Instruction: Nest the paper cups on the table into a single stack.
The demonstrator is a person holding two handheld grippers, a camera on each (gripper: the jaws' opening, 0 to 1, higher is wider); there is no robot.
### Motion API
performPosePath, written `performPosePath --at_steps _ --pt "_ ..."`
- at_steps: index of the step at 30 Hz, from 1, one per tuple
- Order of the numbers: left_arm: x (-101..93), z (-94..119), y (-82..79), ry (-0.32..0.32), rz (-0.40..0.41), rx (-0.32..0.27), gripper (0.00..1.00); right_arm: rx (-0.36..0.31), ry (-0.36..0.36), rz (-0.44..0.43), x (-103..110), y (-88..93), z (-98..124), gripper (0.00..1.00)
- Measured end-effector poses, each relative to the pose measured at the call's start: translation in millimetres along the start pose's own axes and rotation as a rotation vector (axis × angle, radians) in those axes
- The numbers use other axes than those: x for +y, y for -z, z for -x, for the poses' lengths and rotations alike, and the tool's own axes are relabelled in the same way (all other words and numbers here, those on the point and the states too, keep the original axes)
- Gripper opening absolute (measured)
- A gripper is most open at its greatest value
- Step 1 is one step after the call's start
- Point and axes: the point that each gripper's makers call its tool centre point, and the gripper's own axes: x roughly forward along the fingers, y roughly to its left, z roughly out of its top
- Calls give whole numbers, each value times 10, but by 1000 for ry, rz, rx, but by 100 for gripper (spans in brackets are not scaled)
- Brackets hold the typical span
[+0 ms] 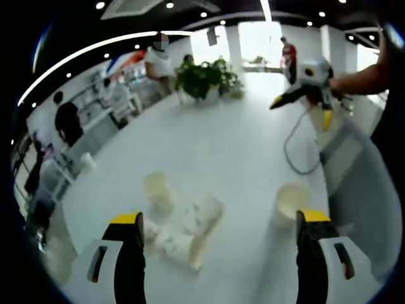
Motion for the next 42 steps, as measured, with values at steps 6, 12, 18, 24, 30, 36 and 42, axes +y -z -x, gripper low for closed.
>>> performPosePath --at_steps 6,12,18,24,30,36,42 --pt "189 -101 -51 7 -55 39 99 -3 11 -19 -30 34 34 100" --pt "278 -231 -133 41 -110 72 99 0 15 -28 -57 63 30 100" --pt "276 -376 -101 91 -185 143 99 -3 -4 -22 -39 39 -45 100" --pt "246 -506 -68 140 -249 207 99 -11 -28 -23 -21 35 -113 100" --pt "241 -654 -43 189 -290 255 99 -15 -33 -31 -23 33 -150 100" --pt "194 -799 10 227 -325 306 99 -22 -32 -43 -33 23 -165 99" --pt "151 -953 169 258 -334 357 92 -35 -32 -56 -26 -7 -183 99"
